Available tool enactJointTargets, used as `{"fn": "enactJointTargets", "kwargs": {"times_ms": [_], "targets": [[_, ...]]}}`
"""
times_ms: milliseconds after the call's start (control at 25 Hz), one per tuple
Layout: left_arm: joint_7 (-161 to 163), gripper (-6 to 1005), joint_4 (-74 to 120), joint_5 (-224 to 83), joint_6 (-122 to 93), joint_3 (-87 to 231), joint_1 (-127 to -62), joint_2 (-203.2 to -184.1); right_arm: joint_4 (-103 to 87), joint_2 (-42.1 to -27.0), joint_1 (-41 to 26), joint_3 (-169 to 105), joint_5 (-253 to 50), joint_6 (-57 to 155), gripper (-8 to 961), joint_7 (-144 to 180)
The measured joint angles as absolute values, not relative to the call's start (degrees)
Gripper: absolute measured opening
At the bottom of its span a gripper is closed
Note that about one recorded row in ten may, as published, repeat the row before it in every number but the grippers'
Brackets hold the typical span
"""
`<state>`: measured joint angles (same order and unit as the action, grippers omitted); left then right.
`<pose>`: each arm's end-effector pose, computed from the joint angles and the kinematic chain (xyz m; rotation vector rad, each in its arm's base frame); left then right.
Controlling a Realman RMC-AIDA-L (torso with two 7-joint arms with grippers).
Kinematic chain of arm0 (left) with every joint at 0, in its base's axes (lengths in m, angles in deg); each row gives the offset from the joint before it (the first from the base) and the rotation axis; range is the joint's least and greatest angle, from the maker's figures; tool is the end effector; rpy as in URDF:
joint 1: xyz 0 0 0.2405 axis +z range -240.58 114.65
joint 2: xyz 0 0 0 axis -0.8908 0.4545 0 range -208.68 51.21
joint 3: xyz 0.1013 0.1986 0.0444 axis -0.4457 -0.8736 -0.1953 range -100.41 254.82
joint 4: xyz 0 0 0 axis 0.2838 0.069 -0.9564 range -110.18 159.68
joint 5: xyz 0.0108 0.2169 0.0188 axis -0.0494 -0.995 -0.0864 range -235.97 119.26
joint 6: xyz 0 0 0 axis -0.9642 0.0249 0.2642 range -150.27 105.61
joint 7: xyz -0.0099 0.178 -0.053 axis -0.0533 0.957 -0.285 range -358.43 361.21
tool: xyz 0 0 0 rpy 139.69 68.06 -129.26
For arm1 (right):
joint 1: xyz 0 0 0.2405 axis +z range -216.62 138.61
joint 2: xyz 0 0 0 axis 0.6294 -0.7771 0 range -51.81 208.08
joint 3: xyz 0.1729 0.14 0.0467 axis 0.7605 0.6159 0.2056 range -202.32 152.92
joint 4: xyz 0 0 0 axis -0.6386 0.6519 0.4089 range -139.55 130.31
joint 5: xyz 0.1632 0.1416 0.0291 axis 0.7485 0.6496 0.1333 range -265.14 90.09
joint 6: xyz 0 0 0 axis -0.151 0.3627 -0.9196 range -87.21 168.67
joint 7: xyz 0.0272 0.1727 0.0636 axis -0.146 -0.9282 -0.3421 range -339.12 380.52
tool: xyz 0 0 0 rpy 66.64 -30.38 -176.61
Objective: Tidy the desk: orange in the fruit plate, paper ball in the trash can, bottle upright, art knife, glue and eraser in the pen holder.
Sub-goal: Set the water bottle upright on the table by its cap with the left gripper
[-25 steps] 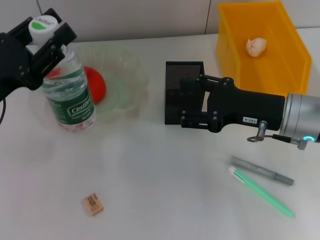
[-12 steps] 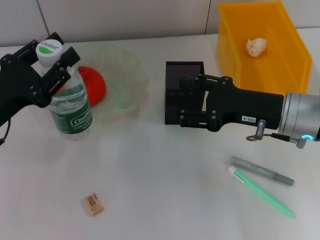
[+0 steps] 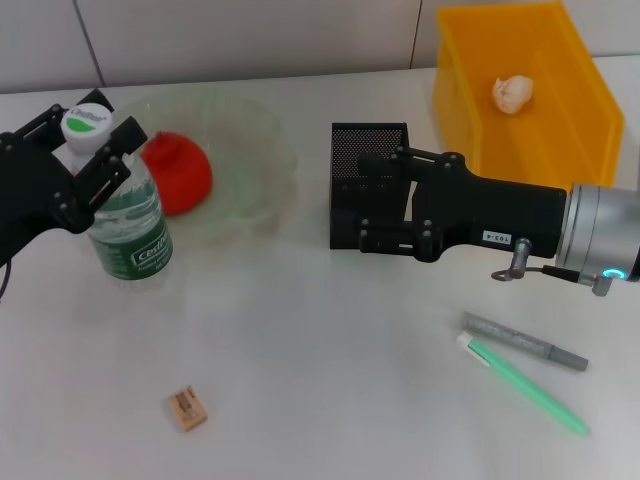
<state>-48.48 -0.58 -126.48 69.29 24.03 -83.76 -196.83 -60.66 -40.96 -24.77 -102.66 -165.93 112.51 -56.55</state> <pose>-0.2210 0.3261 0.0163 -2.1877 -0.2890 -1.1973 0.1741 0.3325 -0.0333 -2.5873 0.4067 0.8700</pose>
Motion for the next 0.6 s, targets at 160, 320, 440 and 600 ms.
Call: {"fn": "enactJointTargets", "kwargs": {"times_ms": [160, 320, 440, 600], "targets": [[-48.33, 475, -0.53, -126.48, 68.56, 24.06, -83.02, -196.83, -60.58, -41.02, -24.67, -102.65, -165.92, 112.51, 774, -56.55], [-47.1, 476, 0.33, -126.43, 67.58, 24.09, -82.63, -196.91, -60.66, -41.04, -24.53, -102.74, -165.92, 112.52, 774, -56.55], [-46.4, 477, 1.15, -126.28, 67.32, 24.15, -82.63, -196.93, -60.67, -41.04, -24.52, -102.75, -165.92, 112.55, 774, -56.55], [-46.1, 478, 2.01, -126.1, 66.36, 24.93, -82.78, -196.99, -60.74, -41.1, -24.5, -102.9, -165.92, 112.8, 774, -56.55]]}}
